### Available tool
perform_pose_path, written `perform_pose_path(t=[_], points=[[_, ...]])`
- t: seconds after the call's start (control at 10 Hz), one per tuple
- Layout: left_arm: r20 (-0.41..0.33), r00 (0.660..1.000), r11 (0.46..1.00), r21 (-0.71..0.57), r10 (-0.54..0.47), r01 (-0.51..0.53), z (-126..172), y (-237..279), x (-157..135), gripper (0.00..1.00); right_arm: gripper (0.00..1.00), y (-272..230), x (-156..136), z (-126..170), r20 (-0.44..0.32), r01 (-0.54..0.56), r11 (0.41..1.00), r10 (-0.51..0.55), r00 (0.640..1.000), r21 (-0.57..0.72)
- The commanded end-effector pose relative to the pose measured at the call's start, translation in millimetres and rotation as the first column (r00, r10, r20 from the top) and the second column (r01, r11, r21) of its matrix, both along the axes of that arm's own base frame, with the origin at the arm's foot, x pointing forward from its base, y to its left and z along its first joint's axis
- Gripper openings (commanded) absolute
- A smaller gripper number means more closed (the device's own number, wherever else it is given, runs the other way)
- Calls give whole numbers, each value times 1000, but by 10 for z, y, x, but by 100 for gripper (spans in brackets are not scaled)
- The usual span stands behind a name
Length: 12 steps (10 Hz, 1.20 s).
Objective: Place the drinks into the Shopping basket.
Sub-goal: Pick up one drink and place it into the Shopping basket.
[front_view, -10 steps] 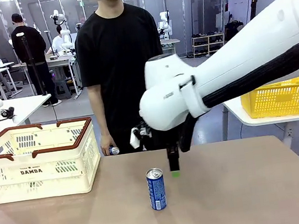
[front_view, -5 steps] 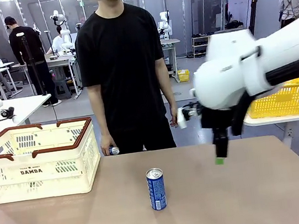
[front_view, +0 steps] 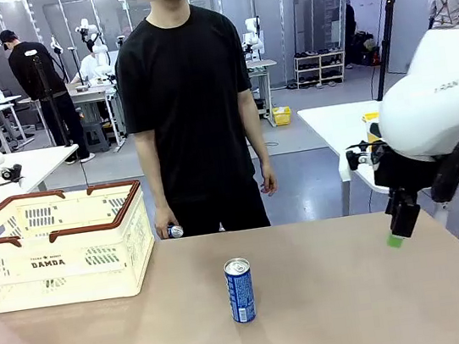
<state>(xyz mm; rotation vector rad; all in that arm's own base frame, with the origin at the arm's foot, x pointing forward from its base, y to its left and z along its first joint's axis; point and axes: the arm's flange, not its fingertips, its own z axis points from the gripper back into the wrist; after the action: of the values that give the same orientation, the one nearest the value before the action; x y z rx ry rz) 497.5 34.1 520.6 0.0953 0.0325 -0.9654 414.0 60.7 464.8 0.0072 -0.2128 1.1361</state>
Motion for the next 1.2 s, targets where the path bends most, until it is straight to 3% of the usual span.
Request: perform_pose_path(t=[0.0, 0.2, 0.6, 0.9, 1.1], points=[[5, 1000, 1000, -11, 17, -17, 23, -17, -19, 98, 100, -36, -47, -74, 26, 5, 999, -6, 1000, 50], [5, 1000, 1000, -11, 17, -17, 23, -17, -19, 98, 100, -50, -43, -110, 23, 42, 998, -43, 999, 40], [0, 1000, 1000, 0, 0, 0, 0, 0, 0, 98, 100, -86, -30, -34, 5, 20, 1000, -20, 1000, 13], [71, 986, 978, -138, -150, 159, 90, -650, -245, 98, 100, -86, -30, -34, 5, 20, 1000, -20, 1000, 13], [116, 950, 940, -151, -289, 305, 195, -1264, -457, 98, 100, -86, -30, -34, 5, 20, 1000, -20, 1000, 13]])
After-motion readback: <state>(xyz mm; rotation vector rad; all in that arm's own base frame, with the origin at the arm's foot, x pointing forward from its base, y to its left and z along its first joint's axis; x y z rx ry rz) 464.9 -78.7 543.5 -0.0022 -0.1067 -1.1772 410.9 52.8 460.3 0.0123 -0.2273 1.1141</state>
